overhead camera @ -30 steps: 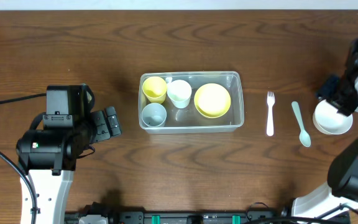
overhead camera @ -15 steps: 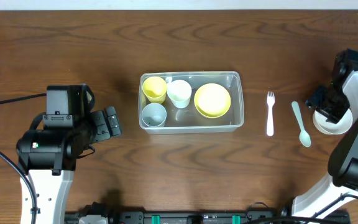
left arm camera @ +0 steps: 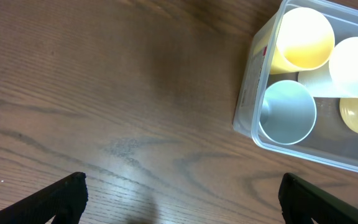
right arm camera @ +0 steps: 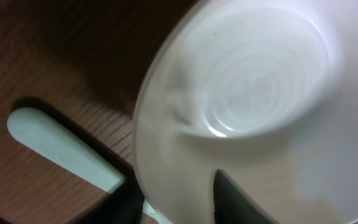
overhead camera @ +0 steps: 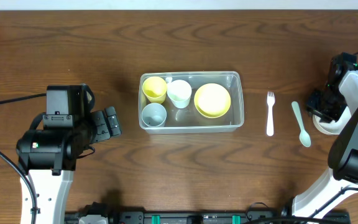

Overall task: Pack container
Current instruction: 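Move the right gripper to the white bowl and grasp its rim, then carry the white bowl over the container and lower onto yellow bowl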

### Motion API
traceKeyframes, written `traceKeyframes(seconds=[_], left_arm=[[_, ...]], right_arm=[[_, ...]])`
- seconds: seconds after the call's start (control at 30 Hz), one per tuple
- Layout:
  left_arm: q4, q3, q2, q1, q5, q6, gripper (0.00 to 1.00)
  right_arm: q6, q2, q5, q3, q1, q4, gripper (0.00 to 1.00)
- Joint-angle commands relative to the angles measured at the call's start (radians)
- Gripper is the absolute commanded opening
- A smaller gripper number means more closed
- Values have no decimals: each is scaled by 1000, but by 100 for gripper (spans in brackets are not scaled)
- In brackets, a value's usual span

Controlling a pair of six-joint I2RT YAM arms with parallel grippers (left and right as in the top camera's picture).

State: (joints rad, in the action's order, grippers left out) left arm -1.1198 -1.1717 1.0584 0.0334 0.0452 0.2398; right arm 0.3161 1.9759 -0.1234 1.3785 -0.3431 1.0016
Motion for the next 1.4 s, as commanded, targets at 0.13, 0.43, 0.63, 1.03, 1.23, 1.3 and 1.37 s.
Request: traceKeyframes(seconds=[0.13, 0.43, 0.63, 1.03, 1.23, 1.3, 1.37], left_arm=[[-8, 4, -2, -5, -11, 10, 98], [-9, 4, -2, -5, -11, 9, 98], [-9, 4, -2, -5, -11, 9, 98], [-8, 4, -1, -5, -11, 9, 98], [-8, 4, -1, -5, -11, 9, 98], [-8, 4, -1, -5, -11, 9, 98], [-8, 4, -1, -5, -11, 9, 98]], right_arm=[[-18, 6, 0, -7, -5, -4, 8], [-19, -2, 1, 1, -4, 0, 1], [-111, -122, 125, 79, 21, 40, 1], [-463, -441, 349, 129, 402, -3, 1], [-579, -412, 277, 127, 691, -7, 1], [-579, -391, 249, 127, 756, -22, 1], [-579, -364, 243, 127, 804, -34, 1]])
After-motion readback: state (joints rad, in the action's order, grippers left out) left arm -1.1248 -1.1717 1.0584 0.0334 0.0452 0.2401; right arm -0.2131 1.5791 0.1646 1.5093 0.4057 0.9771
